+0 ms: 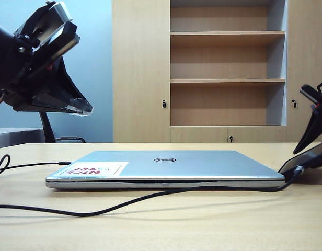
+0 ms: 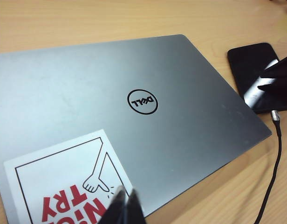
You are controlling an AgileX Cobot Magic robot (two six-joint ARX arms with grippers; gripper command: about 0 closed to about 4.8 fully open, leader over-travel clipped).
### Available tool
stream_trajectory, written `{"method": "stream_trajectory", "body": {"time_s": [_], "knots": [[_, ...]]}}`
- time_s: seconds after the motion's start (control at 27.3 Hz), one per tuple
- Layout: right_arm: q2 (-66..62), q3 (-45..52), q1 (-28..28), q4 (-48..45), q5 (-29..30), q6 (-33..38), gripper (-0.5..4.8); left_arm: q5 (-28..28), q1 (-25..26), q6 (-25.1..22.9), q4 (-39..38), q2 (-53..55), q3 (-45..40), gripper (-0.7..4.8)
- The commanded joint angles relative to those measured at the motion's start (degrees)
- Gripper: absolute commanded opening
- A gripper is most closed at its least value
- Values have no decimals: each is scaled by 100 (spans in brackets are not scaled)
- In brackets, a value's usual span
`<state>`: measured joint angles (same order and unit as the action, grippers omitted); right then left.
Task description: Pick up the charging cable and the phone, plug the charging cable into the charging port on the phone, and finally place them back on the table.
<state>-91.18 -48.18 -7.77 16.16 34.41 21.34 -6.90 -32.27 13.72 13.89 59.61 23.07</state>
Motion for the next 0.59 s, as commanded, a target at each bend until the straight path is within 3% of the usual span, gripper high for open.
{"method": "stream_trajectory", "body": {"time_s": [0.04, 0.22, 0.44, 0.51, 0.59], "knots": [[81, -330, -11, 531, -380, -503, 203, -20, -7, -22, 33, -15, 20, -6], [258, -927, -13, 1386, -1108, -839, 203, -20, -7, -24, 35, -24, 20, -6], [741, -1423, -11, 1668, -1233, -831, 192, -20, -4, -22, 31, -28, 24, -6], [1207, -1563, 13, 1794, -1250, -833, -10, -20, -4, -24, -94, -52, 103, -6], [1613, -1563, 37, 1937, -1246, -831, -6, -20, -4, -46, -339, -127, 229, -6]]}}
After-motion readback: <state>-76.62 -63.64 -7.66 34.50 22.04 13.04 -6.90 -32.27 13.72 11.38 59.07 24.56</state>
